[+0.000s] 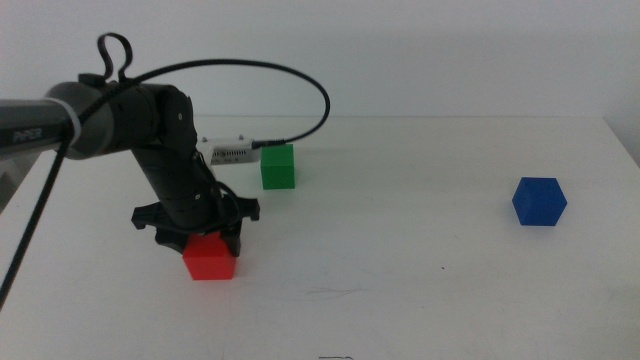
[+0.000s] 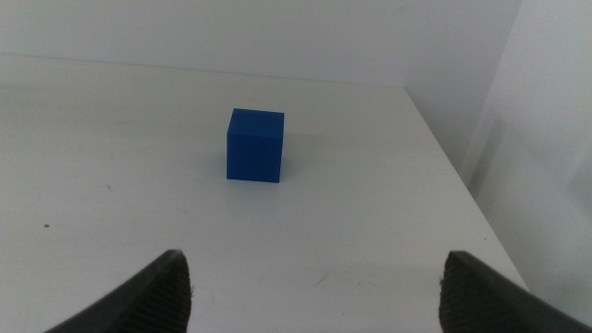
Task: Stack red cubes first, then green, then blue cubes in a specific spot.
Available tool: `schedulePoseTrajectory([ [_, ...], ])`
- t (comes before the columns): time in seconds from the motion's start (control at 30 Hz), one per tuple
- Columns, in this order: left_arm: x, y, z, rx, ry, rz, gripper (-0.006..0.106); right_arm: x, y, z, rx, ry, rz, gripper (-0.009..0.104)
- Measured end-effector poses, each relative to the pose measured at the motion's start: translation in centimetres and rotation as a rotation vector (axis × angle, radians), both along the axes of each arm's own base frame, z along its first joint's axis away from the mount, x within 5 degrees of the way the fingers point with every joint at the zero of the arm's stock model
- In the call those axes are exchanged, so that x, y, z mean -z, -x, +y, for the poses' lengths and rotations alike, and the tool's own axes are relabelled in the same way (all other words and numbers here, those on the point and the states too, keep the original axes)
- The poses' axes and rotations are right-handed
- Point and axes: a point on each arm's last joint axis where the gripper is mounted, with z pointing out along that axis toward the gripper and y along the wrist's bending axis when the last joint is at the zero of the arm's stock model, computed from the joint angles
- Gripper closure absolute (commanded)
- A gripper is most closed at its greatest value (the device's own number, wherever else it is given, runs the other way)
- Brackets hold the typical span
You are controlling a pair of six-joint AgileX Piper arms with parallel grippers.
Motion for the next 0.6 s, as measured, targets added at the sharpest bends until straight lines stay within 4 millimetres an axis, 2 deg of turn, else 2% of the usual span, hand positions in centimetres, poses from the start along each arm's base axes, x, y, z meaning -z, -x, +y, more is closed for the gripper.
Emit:
schedulePoseTrajectory([
  [0.07,-0.8,0.2,-0.7,-0.030,0.027,0.002,0.077,0.0,0.0,0.0,0.000,0.000,0.000,0.013],
  [0.17,-2.2,0.5,-3.0,-0.054,0.036,0.006,0.080,0.0,0.0,0.0,0.000,0.000,0.000,0.013],
  [0.33,-4.0,1.4,-8.3,-0.069,0.024,-0.021,0.080,0.0,0.0,0.0,0.000,0.000,0.000,0.013],
  [0.47,-3.9,2.0,-12.1,-0.053,0.017,-0.025,0.080,0.0,0.0,0.0,0.000,0.000,0.000,0.013],
  [0.6,-2.6,1.9,-14.9,-0.031,0.002,0.000,0.080,0.0,0.0,0.0,0.000,0.000,0.000,0.013],
])
